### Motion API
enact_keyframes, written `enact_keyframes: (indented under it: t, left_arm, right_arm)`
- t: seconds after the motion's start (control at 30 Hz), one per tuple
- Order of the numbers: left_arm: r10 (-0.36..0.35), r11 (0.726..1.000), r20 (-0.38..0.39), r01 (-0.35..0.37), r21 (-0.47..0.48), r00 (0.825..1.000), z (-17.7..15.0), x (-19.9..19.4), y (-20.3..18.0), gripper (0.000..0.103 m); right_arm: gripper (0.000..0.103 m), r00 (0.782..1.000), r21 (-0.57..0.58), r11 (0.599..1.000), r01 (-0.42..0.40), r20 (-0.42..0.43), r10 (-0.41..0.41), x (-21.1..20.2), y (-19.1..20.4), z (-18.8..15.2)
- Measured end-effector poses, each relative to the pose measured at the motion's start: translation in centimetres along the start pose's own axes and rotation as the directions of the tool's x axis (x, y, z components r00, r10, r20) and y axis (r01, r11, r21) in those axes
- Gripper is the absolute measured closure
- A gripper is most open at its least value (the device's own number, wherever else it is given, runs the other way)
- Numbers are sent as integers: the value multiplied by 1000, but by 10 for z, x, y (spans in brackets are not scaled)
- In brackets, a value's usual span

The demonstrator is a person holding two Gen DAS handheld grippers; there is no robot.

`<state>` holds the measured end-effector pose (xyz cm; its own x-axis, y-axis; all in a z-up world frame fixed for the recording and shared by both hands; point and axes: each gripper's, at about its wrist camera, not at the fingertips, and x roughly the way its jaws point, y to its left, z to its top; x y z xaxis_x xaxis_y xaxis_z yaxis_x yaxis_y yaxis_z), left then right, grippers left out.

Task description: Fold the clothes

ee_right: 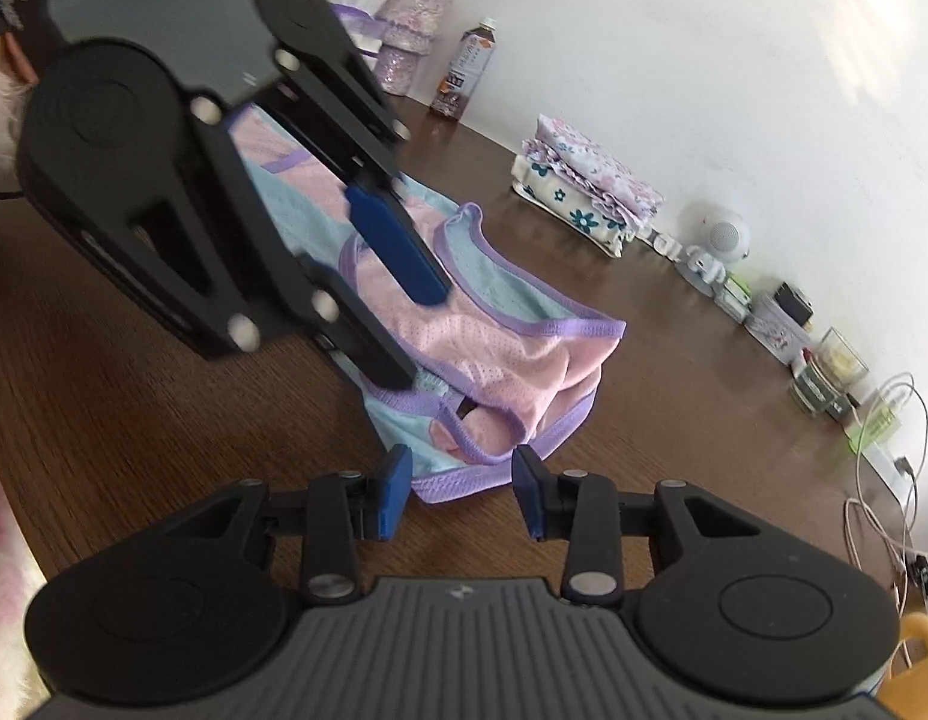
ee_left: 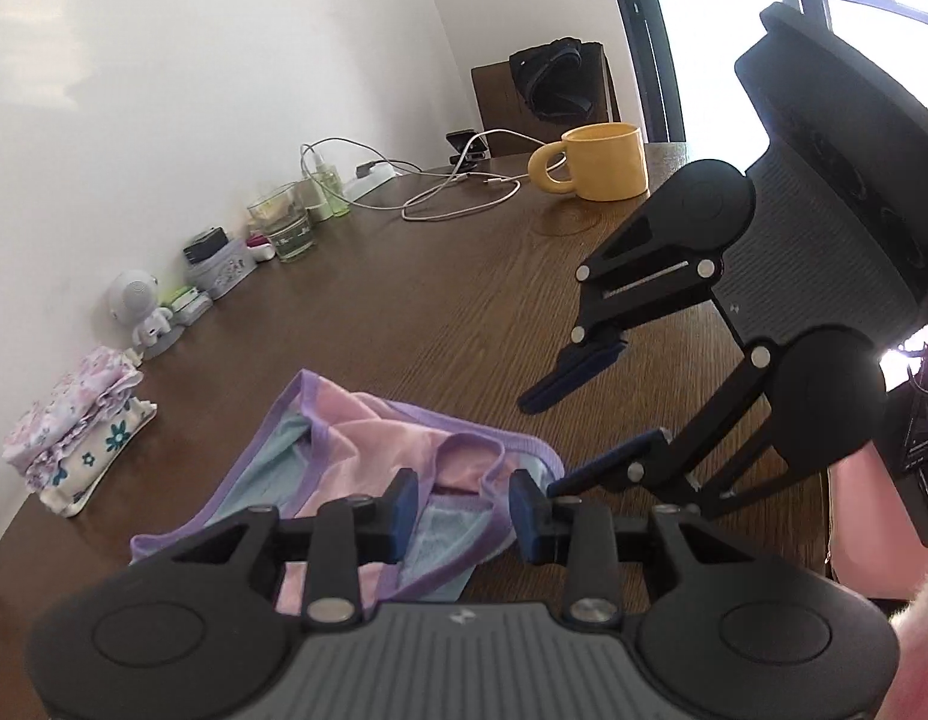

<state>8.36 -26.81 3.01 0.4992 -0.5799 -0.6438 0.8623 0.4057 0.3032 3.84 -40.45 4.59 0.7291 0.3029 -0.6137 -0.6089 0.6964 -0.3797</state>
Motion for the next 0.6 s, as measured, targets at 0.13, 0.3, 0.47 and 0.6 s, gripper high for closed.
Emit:
enact_keyframes:
  t: [0.13, 0.3, 0.47, 0.6]
  left_arm:
    - [-25, 999, -66, 27, 18, 998, 4, 19, -5, 71]
    - [-35, 999, -124, 36, 4, 992, -3, 27, -1, 96]
    - [-55, 998, -103, 55, -8, 993, 3, 22, 5, 98]
    - [-49, 999, -85, 49, 0, 995, 4, 18, 5, 92]
  right_arm:
    - [67, 999, -57, 997, -49, 7, 50, 2, -4, -3]
    - [67, 994, -130, 986, -106, 8, 108, 7, -2, -5]
    - [78, 990, -147, 980, -136, 5, 138, 14, -6, -1]
    - [99, 985, -106, 980, -168, 3, 170, 18, -17, 3]
